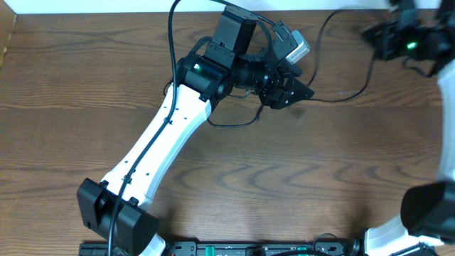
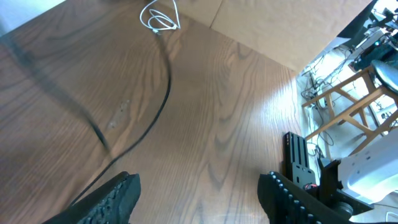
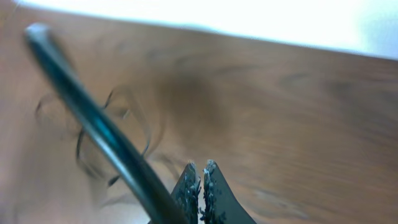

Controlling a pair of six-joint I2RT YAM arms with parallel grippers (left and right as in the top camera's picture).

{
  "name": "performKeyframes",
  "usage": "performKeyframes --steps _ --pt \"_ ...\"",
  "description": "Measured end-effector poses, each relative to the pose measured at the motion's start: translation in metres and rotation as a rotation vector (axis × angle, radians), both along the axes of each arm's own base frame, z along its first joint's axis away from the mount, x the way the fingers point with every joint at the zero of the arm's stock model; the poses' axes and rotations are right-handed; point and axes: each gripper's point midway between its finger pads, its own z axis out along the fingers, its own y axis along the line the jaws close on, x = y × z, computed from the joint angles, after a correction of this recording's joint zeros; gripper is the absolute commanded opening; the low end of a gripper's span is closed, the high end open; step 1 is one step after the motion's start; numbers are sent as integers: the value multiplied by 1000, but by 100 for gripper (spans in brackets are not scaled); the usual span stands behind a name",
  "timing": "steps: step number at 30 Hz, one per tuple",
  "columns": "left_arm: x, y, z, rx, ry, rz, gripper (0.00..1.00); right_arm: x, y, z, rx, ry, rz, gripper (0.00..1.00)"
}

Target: Untangle cables

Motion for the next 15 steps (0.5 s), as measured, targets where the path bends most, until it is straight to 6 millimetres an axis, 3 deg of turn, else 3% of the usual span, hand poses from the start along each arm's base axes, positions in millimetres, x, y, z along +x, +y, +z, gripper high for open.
performKeyframes --steps 4,8,11,15 --pt "0 0 0 0 0 0 69 -17 -38 68 23 -111 -206 1" --pt "0 0 0 0 0 0 69 -51 -73 131 54 -234 -391 1" --pt "0 0 0 0 0 0 69 -72 -93 150 64 -265 -512 1" --pt "0 0 0 2 -1 2 69 -93 -129 136 57 -188 -729 1"
